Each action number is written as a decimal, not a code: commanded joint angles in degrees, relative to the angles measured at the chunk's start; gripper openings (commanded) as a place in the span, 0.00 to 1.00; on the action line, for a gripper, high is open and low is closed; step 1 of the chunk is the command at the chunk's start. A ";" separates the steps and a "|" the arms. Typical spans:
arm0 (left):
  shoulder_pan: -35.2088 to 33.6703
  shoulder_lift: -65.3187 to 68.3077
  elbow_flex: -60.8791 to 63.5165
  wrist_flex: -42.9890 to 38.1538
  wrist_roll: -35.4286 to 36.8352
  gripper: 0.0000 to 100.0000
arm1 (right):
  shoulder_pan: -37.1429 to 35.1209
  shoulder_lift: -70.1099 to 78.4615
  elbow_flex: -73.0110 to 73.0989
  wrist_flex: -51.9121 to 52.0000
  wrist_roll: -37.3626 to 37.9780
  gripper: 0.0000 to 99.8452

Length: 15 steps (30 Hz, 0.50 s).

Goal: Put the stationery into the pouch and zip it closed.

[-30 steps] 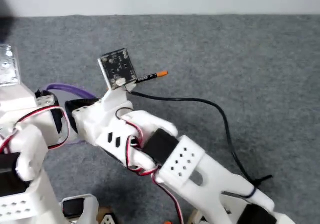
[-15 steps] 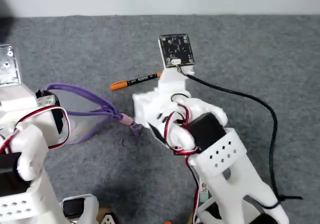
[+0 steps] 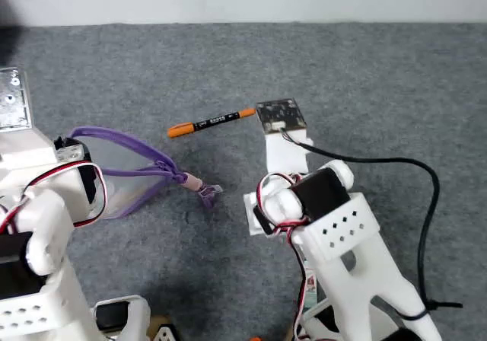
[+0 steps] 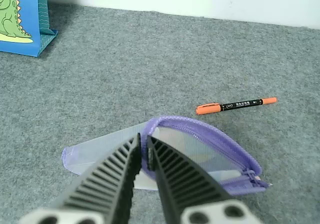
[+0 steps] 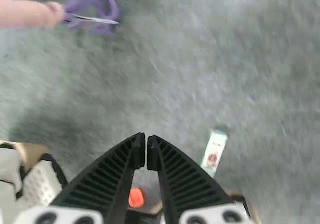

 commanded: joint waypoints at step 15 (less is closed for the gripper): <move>-0.09 0.35 3.47 1.67 0.53 0.01 | 8.40 -1.36 19.69 -3.74 4.75 0.24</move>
